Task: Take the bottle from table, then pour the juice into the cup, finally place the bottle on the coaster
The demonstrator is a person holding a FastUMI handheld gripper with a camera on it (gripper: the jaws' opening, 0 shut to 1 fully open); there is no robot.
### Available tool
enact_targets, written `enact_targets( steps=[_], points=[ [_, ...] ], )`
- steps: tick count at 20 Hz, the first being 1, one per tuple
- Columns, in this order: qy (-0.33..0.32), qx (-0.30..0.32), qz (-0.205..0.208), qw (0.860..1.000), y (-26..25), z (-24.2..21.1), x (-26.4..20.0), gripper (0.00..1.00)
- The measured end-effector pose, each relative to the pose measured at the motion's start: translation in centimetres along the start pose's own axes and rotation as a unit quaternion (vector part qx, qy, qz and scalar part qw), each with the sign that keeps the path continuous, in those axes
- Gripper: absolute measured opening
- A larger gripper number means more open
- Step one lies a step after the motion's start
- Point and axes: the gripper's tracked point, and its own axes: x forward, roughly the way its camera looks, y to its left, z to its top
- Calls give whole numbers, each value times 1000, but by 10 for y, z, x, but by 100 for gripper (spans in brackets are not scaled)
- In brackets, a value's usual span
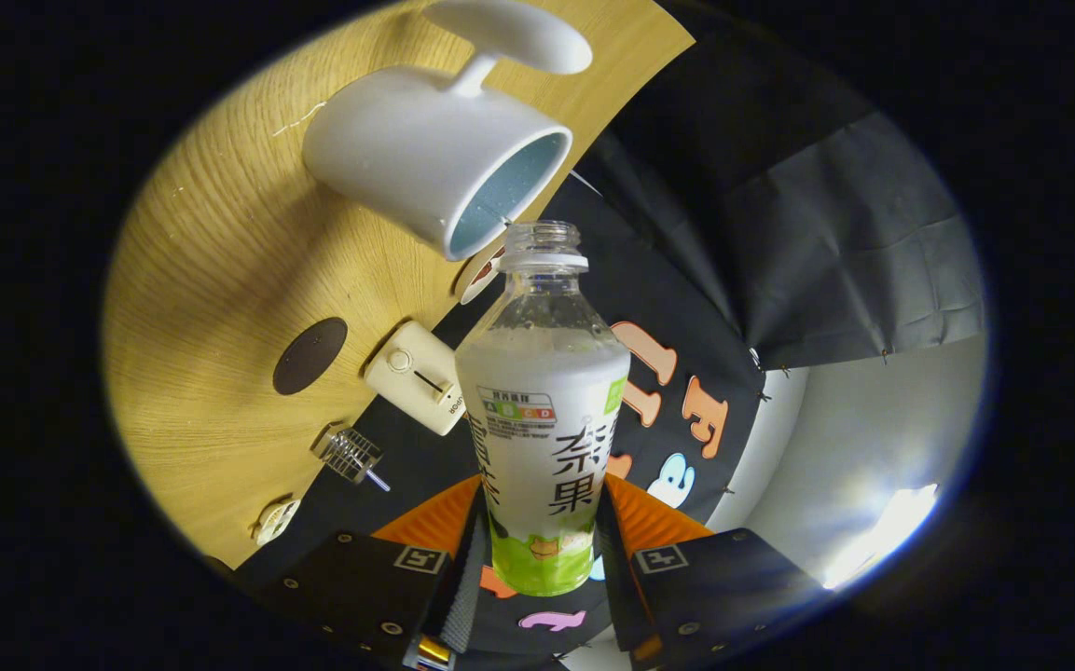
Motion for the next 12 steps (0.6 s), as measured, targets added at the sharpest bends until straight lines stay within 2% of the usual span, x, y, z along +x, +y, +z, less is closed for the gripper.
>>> enact_targets(
  steps=[3,6,8,12],
  points=[
    [15,69,41,997,24,0,-5,58],
    [32,138,69,988,35,3,-7,58],
    [43,209,104,971,55,8,-8,59],
    [69,354,152,920,75,20,-7,59]
  ],
)
